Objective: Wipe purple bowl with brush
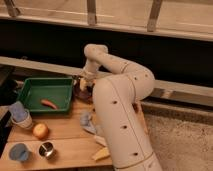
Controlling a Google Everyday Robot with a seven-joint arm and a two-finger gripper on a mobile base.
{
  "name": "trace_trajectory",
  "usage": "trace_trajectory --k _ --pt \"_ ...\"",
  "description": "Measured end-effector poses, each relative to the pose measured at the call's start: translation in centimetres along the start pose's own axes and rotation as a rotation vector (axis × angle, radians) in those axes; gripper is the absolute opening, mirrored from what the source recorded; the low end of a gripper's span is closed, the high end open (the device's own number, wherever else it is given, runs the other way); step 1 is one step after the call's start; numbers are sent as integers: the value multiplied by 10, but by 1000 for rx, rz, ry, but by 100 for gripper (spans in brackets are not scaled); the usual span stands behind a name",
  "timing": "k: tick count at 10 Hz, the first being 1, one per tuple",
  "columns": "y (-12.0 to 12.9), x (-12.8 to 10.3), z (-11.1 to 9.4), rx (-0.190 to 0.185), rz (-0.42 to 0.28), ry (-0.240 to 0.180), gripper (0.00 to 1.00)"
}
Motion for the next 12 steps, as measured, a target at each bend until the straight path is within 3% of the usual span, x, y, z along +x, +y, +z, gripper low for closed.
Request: trace_trajectory --k 3,5,7,9,12 --pt "19 18 5 -16 -22 19 0" --pt "14 40 -1 -4 4 37 0" --pt "-8 62 -17 27 61 41 0" --pt "-22 59 -30 46 64 25 0" --pt "-18 39 -35 45 22 10 0"
